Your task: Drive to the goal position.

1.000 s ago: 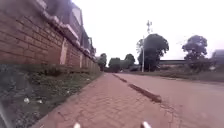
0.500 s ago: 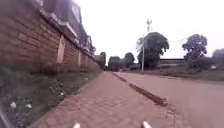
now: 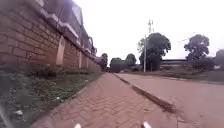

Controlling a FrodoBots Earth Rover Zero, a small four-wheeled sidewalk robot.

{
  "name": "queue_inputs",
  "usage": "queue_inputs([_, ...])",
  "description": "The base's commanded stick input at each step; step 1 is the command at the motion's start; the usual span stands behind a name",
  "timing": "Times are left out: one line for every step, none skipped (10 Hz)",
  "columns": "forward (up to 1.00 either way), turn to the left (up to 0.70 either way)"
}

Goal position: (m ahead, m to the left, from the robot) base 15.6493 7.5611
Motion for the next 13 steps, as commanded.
queue_inputs([0.5,0.0])
queue_inputs([0.5,0.0])
queue_inputs([0.5,0.04])
queue_inputs([0.5,0.1])
queue_inputs([0.5,0.06])
queue_inputs([0.5,0.01])
queue_inputs([0.5,0.12])
queue_inputs([0.5,0.02])
queue_inputs([0.5,0.0])
queue_inputs([0.5,0.0])
queue_inputs([0.5,0.0])
queue_inputs([0.5,0.0])
queue_inputs([0.5,0.0])
